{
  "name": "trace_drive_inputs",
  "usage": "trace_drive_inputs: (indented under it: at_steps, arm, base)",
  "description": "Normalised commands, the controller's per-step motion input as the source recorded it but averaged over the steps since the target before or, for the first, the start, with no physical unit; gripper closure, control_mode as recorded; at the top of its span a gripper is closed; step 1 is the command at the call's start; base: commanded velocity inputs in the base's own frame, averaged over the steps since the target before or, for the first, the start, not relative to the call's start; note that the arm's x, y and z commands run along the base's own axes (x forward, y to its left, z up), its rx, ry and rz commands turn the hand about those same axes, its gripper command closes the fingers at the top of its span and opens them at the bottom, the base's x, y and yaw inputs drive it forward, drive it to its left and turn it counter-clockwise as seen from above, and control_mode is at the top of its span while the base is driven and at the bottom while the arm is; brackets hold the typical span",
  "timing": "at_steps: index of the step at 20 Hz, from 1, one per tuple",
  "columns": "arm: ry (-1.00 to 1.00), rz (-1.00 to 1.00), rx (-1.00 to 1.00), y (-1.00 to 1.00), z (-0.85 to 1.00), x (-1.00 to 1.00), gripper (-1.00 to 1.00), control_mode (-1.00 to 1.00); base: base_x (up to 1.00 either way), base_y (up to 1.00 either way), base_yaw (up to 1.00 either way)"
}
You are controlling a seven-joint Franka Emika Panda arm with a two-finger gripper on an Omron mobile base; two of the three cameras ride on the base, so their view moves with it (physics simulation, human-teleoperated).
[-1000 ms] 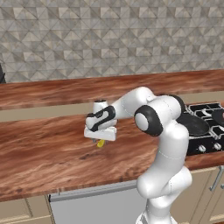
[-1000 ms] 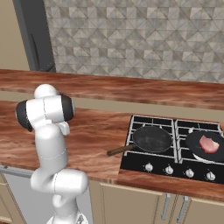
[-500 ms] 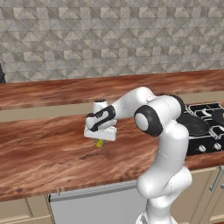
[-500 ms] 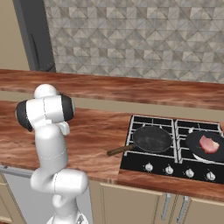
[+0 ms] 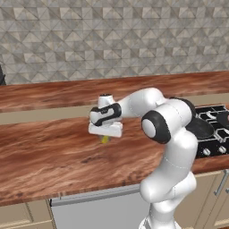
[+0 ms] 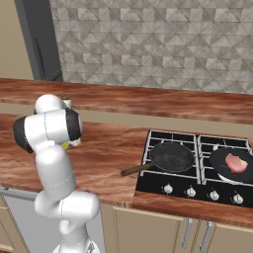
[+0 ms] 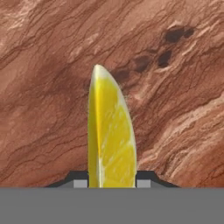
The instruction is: Place both pans onto different burners. Then place the lemon wedge and the steak on different pans.
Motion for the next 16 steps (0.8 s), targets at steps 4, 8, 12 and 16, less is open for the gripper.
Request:
trace_drive_inputs:
  at_steps: [4,8,12,16]
  arm:
    - [0.01,0.0,0.0,-0.47,0.36,0.0,1.0,-1.0]
    - [0.0,0.0,0.0,-0.51,0.39,0.0,1.0,-1.0]
    - [0.0,0.0,0.0,-0.53,0.39,0.0,1.0,-1.0]
    - [0.0,0.0,0.0,-0.62,0.33,0.0,1.0,-1.0]
  base:
    - [0.0,0.0,0.0]
    - [0.0,0.0,0.0]
    - [0.0,0.0,0.0]
    - [0.0,0.0,0.0]
